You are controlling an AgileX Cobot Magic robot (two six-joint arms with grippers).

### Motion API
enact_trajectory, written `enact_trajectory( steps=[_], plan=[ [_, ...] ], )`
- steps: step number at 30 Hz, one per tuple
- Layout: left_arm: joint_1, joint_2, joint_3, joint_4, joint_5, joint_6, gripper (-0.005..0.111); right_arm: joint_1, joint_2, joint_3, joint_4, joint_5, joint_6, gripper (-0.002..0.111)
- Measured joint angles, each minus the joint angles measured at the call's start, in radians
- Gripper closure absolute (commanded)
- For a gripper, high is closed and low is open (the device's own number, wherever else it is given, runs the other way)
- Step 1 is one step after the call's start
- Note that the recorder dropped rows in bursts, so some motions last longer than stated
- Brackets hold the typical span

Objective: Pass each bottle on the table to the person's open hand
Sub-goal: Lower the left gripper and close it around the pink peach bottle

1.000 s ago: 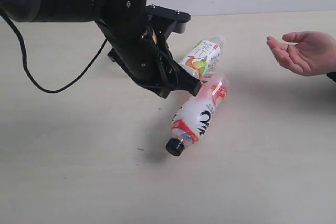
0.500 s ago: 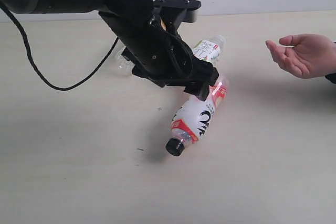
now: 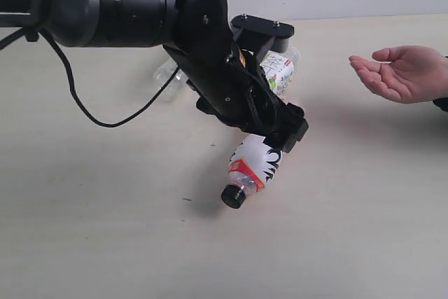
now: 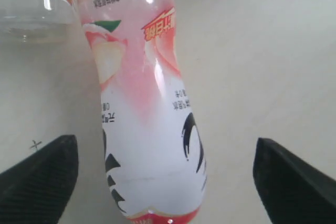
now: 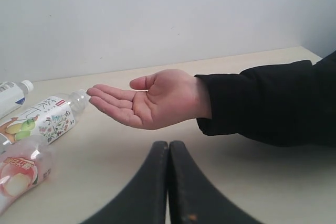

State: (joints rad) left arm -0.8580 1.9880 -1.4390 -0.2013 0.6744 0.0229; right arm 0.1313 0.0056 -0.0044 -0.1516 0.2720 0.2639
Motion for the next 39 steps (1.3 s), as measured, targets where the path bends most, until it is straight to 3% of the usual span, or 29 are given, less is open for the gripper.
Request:
enact_trajectory(
  steps=[39],
  plan=[
    [0.0, 0.103, -0.002, 0.089, -0.131, -0.029, 0.021, 0.0, 0.0, 0.0, 0.0, 0.0, 0.0, 0.108]
  ],
)
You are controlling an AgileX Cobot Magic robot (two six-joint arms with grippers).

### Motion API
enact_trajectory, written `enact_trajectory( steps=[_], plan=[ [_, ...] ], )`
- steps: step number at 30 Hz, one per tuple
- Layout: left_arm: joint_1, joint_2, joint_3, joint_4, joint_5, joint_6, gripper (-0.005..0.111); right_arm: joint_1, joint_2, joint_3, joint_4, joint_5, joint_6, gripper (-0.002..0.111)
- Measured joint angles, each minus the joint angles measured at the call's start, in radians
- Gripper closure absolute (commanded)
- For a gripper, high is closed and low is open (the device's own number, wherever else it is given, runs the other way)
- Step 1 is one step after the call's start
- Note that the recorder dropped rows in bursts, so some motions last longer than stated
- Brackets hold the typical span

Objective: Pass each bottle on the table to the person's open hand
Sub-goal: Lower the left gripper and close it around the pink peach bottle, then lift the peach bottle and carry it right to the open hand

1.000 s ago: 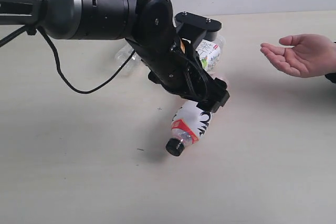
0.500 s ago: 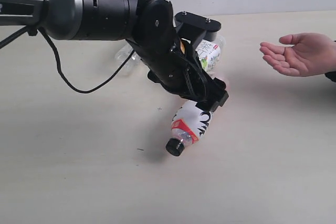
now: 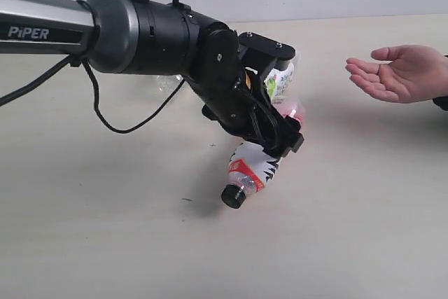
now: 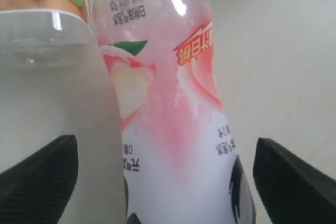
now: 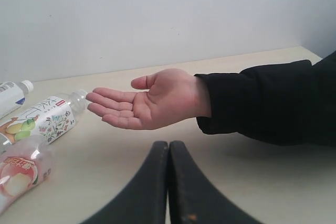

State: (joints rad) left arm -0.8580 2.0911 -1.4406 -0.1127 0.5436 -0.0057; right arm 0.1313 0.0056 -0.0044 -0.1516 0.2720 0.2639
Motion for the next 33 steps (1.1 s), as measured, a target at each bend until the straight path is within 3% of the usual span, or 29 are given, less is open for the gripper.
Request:
enact_trajectory(
  steps=[12, 17, 23, 33],
  plan=[
    [0.0, 0.059, 0.0, 0.0, 0.018, -0.014, 0.024, 0.0, 0.0, 0.0, 0.0, 0.0, 0.0, 0.108],
    [0.0, 0.059, 0.0, 0.002, 0.062, -0.016, 0.053, 0.0, 0.0, 0.0, 0.0, 0.0, 0.0, 0.108],
    [0.0, 0.059, -0.001, 0.002, 0.08, -0.016, 0.103, 0.0, 0.0, 0.0, 0.0, 0.0, 0.0, 0.108],
    [0.0, 0.029, -0.002, 0.002, 0.106, -0.016, 0.107, 0.0, 0.0, 0.0, 0.0, 0.0, 0.0, 0.108]
  ],
)
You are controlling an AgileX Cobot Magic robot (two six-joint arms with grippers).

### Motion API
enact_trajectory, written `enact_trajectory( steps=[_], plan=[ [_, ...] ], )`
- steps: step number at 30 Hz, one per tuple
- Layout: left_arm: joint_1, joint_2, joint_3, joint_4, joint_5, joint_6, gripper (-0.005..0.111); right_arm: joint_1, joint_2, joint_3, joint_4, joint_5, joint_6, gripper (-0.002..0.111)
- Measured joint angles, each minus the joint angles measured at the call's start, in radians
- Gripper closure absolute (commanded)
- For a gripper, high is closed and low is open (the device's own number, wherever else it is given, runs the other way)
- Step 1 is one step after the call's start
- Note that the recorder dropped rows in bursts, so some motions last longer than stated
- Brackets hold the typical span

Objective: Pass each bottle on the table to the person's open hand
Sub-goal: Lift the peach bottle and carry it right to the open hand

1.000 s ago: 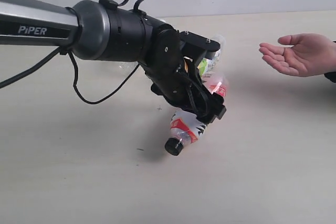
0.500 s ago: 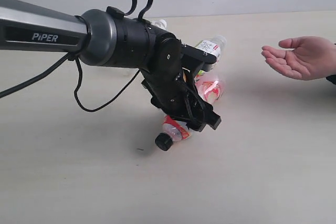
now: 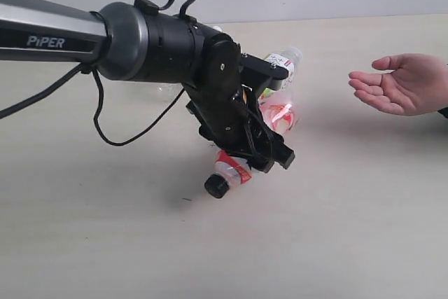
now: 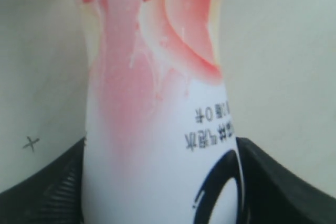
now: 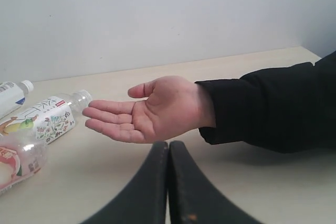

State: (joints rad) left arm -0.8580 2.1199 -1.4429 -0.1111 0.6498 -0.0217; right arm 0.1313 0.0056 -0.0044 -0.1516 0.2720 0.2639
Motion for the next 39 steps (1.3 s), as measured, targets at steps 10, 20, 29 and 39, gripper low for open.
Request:
enact_trajectory(
  steps=[10, 20, 29, 39],
  plan=[
    [0.0, -0.099, 0.0, -0.019, 0.002, -0.004, 0.107, 0.0, 0.0, 0.0, 0.0, 0.0, 0.0, 0.108],
    [-0.013, -0.165, 0.0, -0.094, 0.002, -0.004, 0.107, 0.0, 0.0, 0.0, 0.0, 0.0, 0.0, 0.108],
    [-0.083, -0.188, -0.14, -0.199, -0.067, -0.063, 0.107, 0.0, 0.0, 0.0, 0.0, 0.0, 0.0, 0.108],
    [-0.119, -0.089, -0.264, -0.48, -0.373, -0.197, 0.107, 0.0, 0.0, 0.0, 0.0, 0.0, 0.0, 0.108]
  ],
)
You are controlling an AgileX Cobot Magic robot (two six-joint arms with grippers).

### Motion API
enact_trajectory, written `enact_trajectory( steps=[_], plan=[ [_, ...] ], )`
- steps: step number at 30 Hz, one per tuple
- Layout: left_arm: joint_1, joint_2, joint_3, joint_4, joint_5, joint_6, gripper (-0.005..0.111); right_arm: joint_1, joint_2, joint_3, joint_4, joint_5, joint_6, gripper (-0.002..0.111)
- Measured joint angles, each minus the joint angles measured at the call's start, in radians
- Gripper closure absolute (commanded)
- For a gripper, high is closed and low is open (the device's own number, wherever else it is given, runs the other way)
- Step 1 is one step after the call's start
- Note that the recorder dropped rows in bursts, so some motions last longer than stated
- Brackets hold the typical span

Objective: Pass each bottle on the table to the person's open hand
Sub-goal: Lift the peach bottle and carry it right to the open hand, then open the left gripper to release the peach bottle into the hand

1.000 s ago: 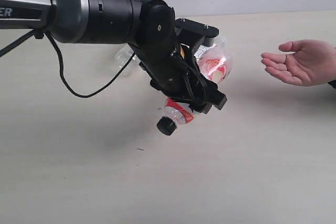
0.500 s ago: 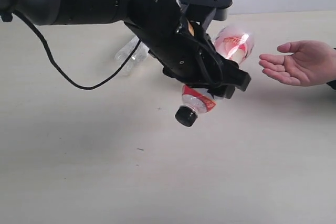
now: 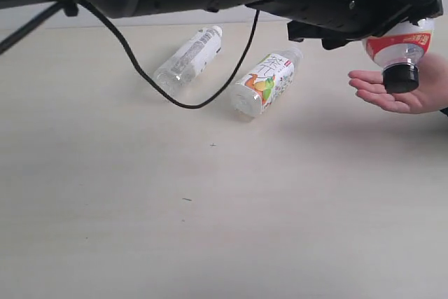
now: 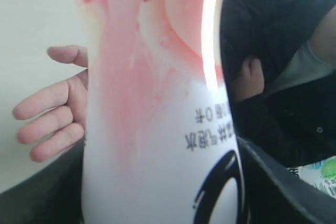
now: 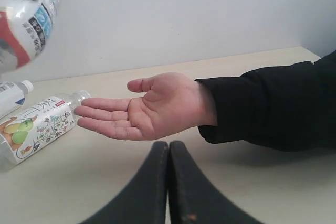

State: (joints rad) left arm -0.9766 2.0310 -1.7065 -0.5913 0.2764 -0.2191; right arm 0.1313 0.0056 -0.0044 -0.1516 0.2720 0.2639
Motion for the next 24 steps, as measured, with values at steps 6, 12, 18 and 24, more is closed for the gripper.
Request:
enact_trajectory(
  steps=[6, 12, 18, 24],
  plan=[
    [0.0, 0.103, -0.065, -0.11, -0.042, -0.002, 0.107, 0.0, 0.0, 0.0, 0.0, 0.0, 0.0, 0.108],
    [0.0, 0.196, -0.129, -0.22, -0.061, -0.002, 0.107, 0.0, 0.0, 0.0, 0.0, 0.0, 0.0, 0.108],
    [0.0, 0.262, -0.169, -0.243, -0.077, -0.002, 0.107, 0.0, 0.0, 0.0, 0.0, 0.0, 0.0, 0.108],
    [0.0, 0.308, -0.203, -0.249, -0.079, -0.002, 0.107, 0.0, 0.0, 0.0, 0.0, 0.0, 0.0, 0.108]
  ],
)
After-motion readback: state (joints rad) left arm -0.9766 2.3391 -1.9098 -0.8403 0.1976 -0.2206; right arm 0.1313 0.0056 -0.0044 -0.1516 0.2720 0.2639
